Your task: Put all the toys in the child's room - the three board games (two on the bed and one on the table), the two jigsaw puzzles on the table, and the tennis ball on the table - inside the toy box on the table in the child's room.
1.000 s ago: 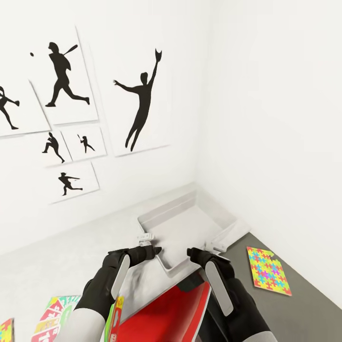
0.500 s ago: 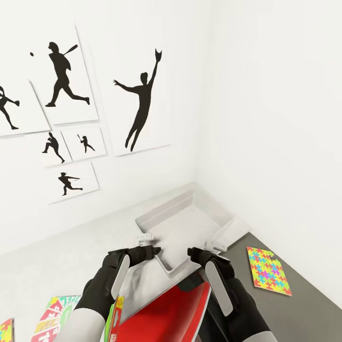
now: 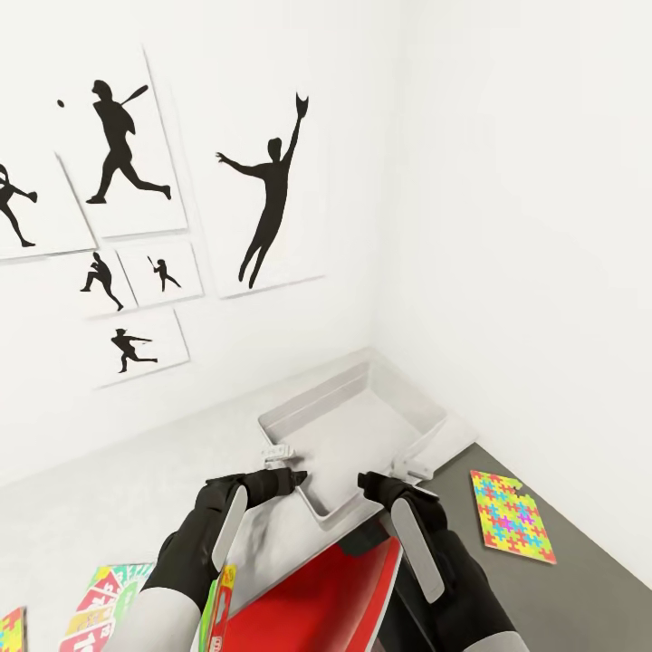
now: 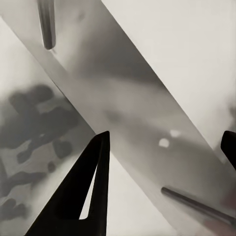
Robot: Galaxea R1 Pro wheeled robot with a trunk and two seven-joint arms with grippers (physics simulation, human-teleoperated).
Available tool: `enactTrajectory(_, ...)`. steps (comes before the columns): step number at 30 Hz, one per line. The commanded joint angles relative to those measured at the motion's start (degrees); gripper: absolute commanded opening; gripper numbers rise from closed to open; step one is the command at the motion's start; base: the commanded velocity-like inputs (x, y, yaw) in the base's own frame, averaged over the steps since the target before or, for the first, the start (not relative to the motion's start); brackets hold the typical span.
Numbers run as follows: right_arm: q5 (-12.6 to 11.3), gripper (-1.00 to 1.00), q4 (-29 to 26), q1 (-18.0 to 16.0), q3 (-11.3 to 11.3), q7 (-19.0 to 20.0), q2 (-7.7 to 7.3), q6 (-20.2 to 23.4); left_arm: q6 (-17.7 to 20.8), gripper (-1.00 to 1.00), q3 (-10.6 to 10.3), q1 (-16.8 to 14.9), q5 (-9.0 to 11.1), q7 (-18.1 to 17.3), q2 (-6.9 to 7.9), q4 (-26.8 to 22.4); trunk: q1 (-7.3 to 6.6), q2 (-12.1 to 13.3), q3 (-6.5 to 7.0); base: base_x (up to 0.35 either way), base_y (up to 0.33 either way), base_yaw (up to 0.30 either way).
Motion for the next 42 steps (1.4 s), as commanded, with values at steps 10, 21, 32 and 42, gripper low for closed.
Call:
enactTrajectory(10,-1.6,-1.00,-0.1,0.0,0.1,-0.6,0.00,-0.2,0.2,-1.00,0.0,0.0,5.8,0.0,-0.07,0.0,0.04,-0.1,0.28,0.000,0.000,0.000)
enactTrajectory(21,-1.6,-1.00,-0.1,0.0,0.1,-0.5,0.00,-0.2,0.2,-1.00,0.0,0.0,5.9,0.0,-0.07,0.0,0.04,-0.1,1.31,0.000,0.000,0.000)
enactTrajectory(32,-1.6,-1.00,-0.1,0.0,0.1,-0.5,0.00,-0.2,0.2,-1.00,0.0,0.0,5.9,0.0,-0.07,0.0,0.04,-0.1,2.35,0.000,0.000,0.000)
enactTrajectory(42,-1.6,-1.00,-0.1,0.0,0.1,-0.5,0.00,-0.2,0.2,-1.00,0.0,0.0,5.9,0.0,-0.07,0.0,0.04,-0.1,3.29,-0.030,0.012,0.000)
